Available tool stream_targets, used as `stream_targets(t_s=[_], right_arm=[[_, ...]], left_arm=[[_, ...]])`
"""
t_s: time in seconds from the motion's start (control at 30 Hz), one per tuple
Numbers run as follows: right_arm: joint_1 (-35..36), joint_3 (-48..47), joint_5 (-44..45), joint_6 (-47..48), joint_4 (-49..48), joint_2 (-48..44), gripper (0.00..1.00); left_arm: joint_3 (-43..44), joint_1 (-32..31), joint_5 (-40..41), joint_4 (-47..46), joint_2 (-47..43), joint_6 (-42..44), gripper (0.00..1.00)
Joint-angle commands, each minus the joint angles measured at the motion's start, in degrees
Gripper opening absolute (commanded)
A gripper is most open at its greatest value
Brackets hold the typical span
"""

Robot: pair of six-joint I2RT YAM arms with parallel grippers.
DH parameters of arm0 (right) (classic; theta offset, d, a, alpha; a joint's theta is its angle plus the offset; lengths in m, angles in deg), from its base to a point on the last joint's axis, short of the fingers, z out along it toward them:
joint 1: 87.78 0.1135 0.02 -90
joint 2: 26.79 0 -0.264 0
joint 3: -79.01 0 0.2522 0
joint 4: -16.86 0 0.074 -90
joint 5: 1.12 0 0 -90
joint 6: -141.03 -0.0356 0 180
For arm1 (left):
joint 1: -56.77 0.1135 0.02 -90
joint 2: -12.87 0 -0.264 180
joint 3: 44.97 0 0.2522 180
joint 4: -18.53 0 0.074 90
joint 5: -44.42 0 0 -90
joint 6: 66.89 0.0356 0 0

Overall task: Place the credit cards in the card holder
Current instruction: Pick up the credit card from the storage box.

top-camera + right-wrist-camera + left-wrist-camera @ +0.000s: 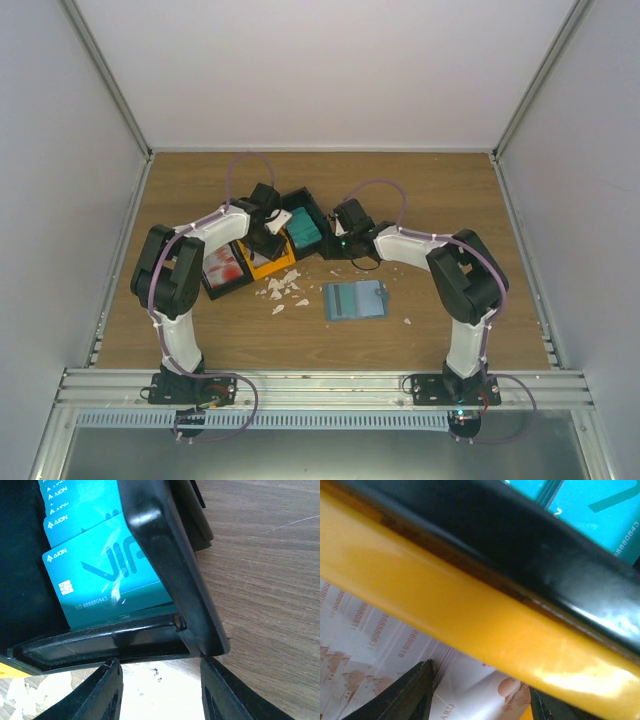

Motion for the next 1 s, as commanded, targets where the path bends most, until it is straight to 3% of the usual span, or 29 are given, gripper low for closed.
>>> stream_targets(t_s=[0.0, 0.13, 0.3, 0.97], right_arm=[[-0.25, -1.01, 0.15, -0.53, -1.23, 1.84, 0.43], [-0.28, -1.67, -0.38, -0.51, -1.11, 2.30, 0.43], [-0.28, -2.59, -1.60, -0.69, -1.14, 3.01, 0.43], [-0.30, -2.75, -3.71, -1.75, -2.21, 3.75, 0.43]], left_arm=[[-0.03, -0.10, -3.59, 0.50, 2.02, 0.39, 0.52], [0.63, -0.06, -5.76, 1.03, 0.21, 0.04, 0.42], [1.14, -0.09, -9.04, 3.00, -1.47, -0.04, 0.36], [-2.79, -2.16, -16.03, 5.20, -8.90, -5.53, 0.29]])
